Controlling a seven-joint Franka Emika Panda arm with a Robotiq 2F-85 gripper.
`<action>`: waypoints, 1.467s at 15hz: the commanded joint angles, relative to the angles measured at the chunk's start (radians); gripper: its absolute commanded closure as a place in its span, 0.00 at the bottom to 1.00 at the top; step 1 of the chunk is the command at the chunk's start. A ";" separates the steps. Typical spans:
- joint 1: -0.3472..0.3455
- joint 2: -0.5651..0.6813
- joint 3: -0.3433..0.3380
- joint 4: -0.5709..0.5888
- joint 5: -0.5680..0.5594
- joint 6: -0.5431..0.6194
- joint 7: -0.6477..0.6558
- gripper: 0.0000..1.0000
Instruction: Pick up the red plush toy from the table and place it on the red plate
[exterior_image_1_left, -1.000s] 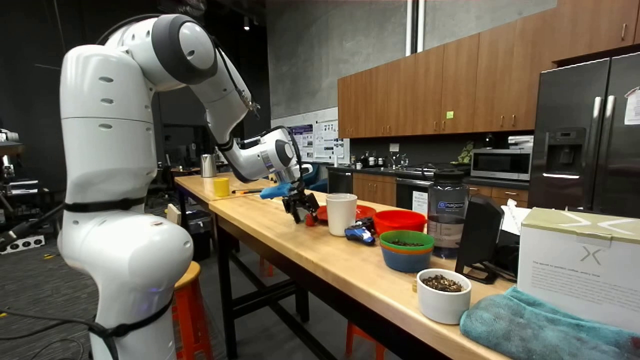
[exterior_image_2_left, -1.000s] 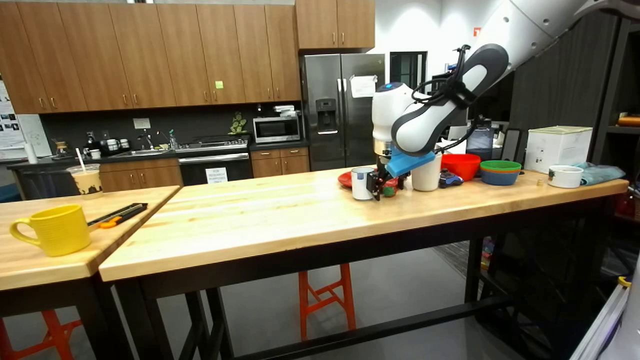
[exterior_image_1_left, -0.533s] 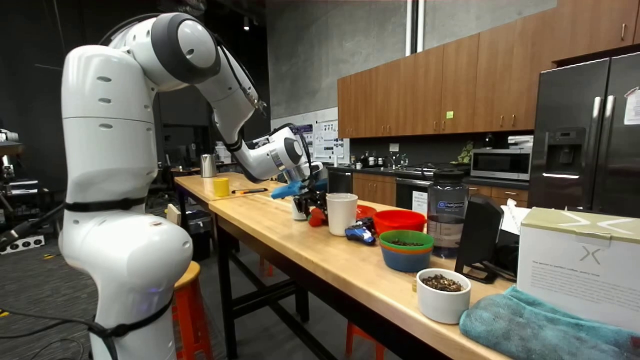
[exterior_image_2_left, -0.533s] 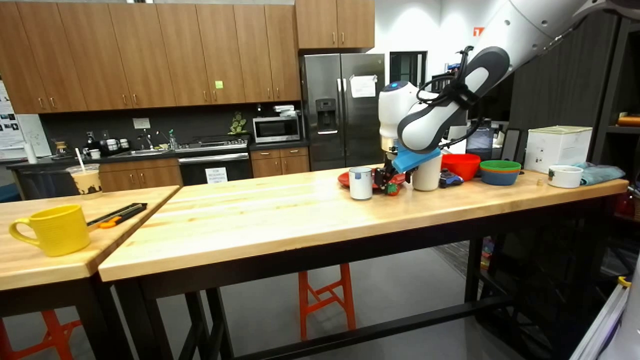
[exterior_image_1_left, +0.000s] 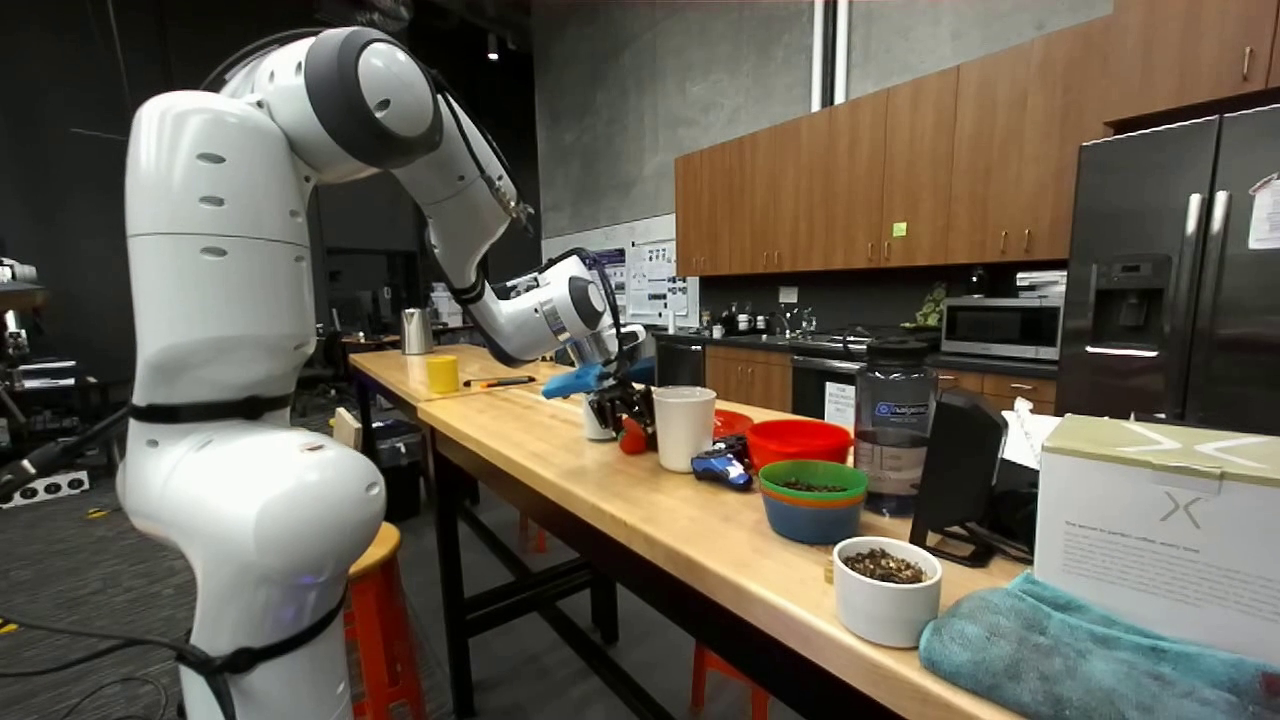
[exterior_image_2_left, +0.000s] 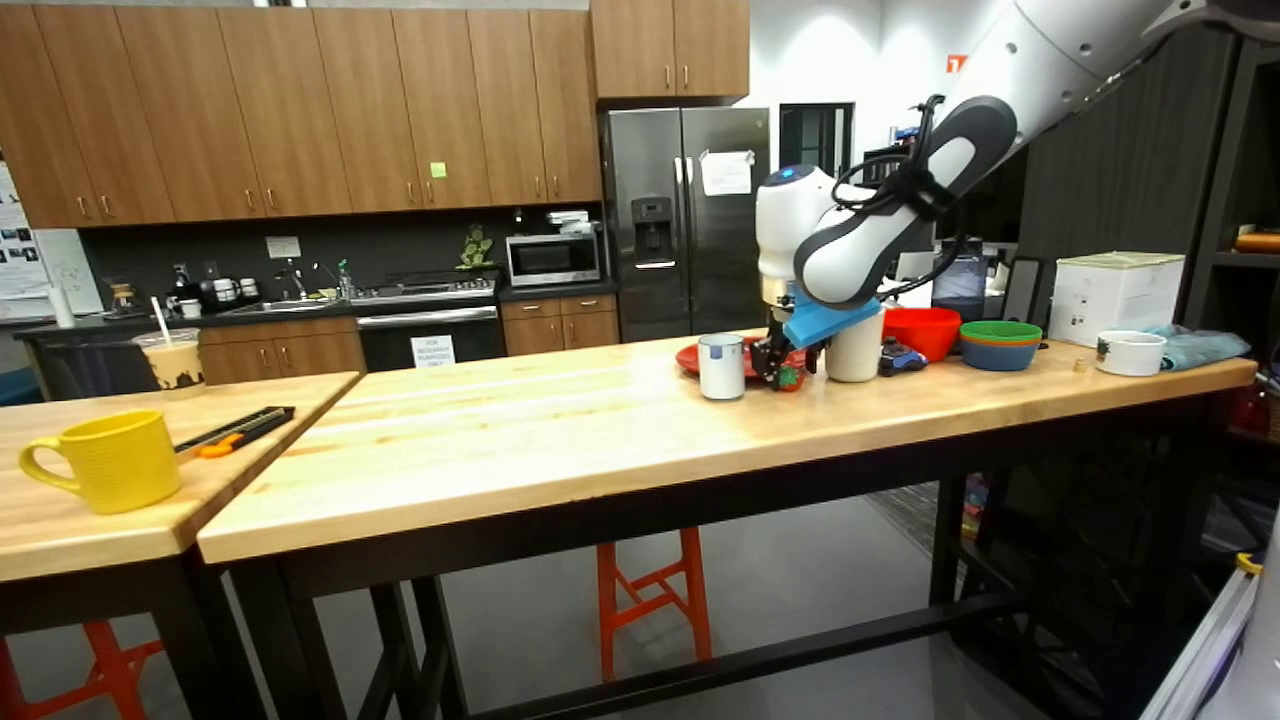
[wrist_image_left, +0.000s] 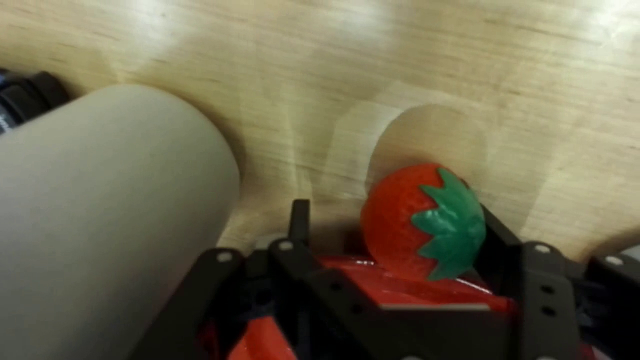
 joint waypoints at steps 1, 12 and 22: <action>0.004 0.006 -0.003 0.011 -0.001 0.001 0.017 0.56; 0.017 0.033 0.011 0.117 0.112 -0.198 -0.036 0.76; 0.022 0.099 -0.004 0.256 0.089 -0.238 -0.012 0.76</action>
